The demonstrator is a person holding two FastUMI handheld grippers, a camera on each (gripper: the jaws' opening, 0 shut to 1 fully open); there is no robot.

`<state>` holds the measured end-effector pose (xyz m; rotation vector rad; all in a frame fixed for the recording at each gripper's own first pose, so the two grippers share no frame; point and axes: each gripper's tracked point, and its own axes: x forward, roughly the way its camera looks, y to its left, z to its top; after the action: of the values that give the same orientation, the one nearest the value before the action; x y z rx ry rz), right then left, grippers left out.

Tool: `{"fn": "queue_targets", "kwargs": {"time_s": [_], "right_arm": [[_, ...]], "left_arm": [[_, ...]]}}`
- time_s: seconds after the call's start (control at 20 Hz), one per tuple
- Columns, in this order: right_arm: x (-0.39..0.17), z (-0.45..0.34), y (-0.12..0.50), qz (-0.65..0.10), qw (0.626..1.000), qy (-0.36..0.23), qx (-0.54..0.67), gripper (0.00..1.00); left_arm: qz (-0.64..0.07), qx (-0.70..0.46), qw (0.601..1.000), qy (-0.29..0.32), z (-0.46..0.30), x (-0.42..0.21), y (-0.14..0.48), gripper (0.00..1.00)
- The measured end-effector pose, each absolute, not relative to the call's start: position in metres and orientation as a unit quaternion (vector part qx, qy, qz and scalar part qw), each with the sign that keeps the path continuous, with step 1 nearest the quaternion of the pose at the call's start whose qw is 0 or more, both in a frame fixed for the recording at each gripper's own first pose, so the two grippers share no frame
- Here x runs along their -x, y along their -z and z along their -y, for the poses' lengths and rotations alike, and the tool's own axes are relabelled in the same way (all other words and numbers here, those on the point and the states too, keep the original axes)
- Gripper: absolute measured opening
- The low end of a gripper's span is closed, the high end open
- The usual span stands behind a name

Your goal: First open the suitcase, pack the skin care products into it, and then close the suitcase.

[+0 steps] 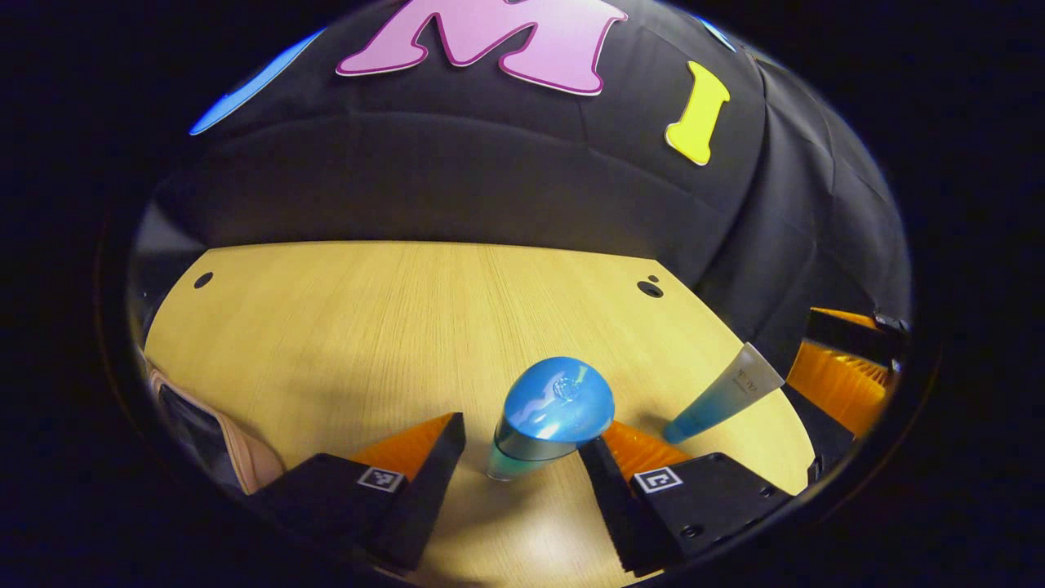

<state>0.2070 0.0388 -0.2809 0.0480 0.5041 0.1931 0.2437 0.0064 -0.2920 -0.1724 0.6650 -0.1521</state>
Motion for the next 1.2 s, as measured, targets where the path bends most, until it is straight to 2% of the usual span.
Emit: {"fn": "queue_targets", "kwargs": {"time_s": [0.05, 0.1, 0.2, 0.25, 0.3, 0.35, 0.4, 0.45, 0.5, 0.6, 0.75, 0.9, 0.95, 1.0, 1.1, 1.2], "right_arm": [[-0.209, -0.039, 0.292, -0.259, 0.961, -0.094, -0.027, 0.97], [-0.209, -0.039, 0.3, -0.27, 0.958, -0.094, -0.03, 0.97], [-0.214, -0.039, 0.324, -0.295, 0.951, -0.089, -0.037, 0.97], [-0.217, -0.039, 0.336, -0.309, 0.947, -0.085, -0.04, 0.97], [-0.22, -0.039, 0.348, -0.323, 0.942, -0.08, -0.042, 0.97], [-0.221, -0.038, 0.36, -0.337, 0.937, -0.075, -0.046, 0.97], [-0.221, -0.04, 0.373, -0.354, 0.931, -0.072, -0.056, 0.98], [-0.219, -0.042, 0.389, -0.373, 0.923, -0.071, -0.069, 0.97], [-0.215, -0.045, 0.403, -0.394, 0.913, -0.07, -0.083, 0.89], [-0.215, -0.039, 0.408, -0.399, 0.911, -0.046, -0.097, 0.41], [-0.213, -0.037, 0.402, -0.404, 0.907, -0.041, -0.107, 0.34], [-0.204, -0.042, 0.374, -0.384, 0.916, -0.06, -0.098, 0.33], [-0.197, -0.045, 0.362, -0.377, 0.919, -0.068, -0.095, 0.39], [-0.19, -0.048, 0.353, -0.372, 0.92, -0.078, -0.091, 0.33], [-0.173, -0.06, 0.332, -0.36, 0.924, -0.094, -0.085, 0.33], [-0.157, -0.072, 0.312, -0.346, 0.929, -0.109, -0.078, 0.33]], "left_arm": [[-0.33, 0.073, 0.938, 0.074, -0.009, -0.23, 0.277, 0.66], [-0.331, 0.063, 0.938, 0.074, -0.008, -0.245, 0.291, 0.49], [-0.331, 0.051, 0.939, 0.076, -0.009, -0.246, 0.292, 0.47], [-0.331, 0.05, 0.939, 0.075, -0.01, -0.246, 0.292, 0.51], [-0.332, 0.051, 0.939, 0.074, -0.01, -0.246, 0.292, 0.47], [-0.334, 0.054, 0.938, 0.073, -0.01, -0.246, 0.292, 0.51], [-0.336, 0.057, 0.937, 0.073, -0.011, -0.247, 0.292, 0.47], [-0.338, 0.059, 0.936, 0.075, -0.011, -0.248, 0.291, 0.51], [-0.342, 0.059, 0.935, 0.077, -0.011, -0.248, 0.293, 0.47], [-0.356, 0.054, 0.929, 0.087, -0.01, -0.249, 0.293, 0.47], [-0.383, 0.066, 0.917, 0.093, -0.013, -0.242, 0.284, 0.46], [-0.377, 0.057, 0.918, 0.108, -0.031, -0.229, 0.252, 0.46], [-0.373, 0.044, 0.92, 0.114, -0.041, -0.221, 0.235, 0.46], [-0.37, 0.033, 0.92, 0.124, -0.05, -0.206, 0.216, 0.46], [-0.375, 0.031, 0.916, 0.136, -0.077, -0.18, 0.189, 0.46], [-0.399, 0.036, 0.908, 0.122, -0.115, -0.146, 0.174, 0.46]]}}
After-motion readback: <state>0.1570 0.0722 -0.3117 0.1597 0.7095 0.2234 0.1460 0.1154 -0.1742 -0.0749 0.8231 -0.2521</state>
